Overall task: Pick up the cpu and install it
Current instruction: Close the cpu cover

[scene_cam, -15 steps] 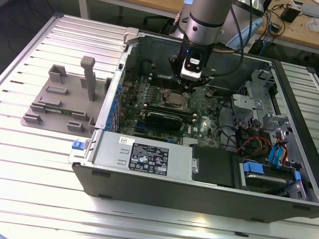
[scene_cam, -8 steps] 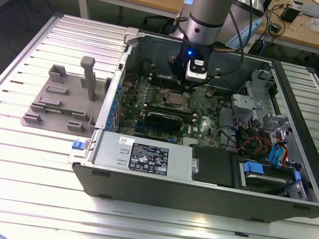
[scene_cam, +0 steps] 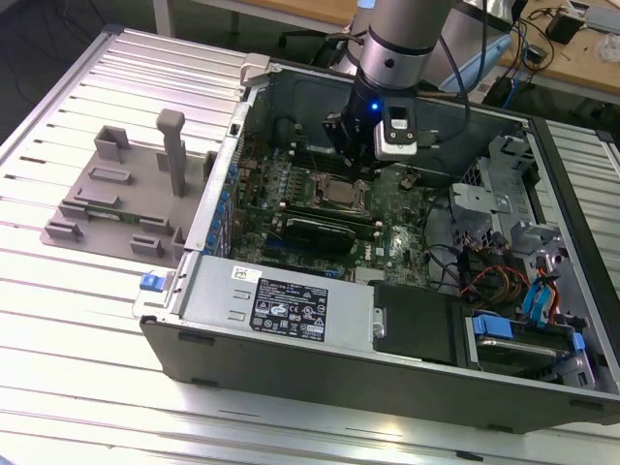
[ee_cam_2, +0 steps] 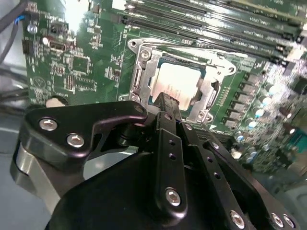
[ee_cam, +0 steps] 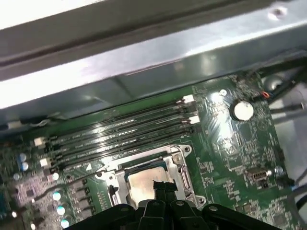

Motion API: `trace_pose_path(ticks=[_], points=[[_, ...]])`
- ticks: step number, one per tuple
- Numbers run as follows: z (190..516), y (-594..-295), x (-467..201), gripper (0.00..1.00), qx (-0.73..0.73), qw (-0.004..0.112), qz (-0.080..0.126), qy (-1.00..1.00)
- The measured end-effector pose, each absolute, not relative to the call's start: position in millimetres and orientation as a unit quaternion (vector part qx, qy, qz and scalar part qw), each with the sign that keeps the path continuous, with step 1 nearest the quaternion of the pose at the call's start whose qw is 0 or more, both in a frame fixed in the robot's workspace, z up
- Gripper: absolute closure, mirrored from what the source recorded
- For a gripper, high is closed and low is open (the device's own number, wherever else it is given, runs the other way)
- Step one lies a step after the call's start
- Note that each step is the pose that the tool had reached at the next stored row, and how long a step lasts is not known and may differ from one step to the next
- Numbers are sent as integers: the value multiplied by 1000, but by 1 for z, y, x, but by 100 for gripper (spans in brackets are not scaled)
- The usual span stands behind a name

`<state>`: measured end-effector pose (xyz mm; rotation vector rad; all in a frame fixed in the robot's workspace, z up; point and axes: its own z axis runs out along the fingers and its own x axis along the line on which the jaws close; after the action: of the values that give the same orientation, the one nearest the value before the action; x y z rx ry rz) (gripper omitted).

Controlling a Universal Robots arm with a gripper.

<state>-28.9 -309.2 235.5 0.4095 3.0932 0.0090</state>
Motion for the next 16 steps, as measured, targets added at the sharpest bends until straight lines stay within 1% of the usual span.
trace_pose_path(ticks=[5,14,16], points=[[234,-309,-29,89,44,10,3,999],[232,-309,-29,89,-62,10,4,998],[232,-309,-30,89,-66,10,4,998]])
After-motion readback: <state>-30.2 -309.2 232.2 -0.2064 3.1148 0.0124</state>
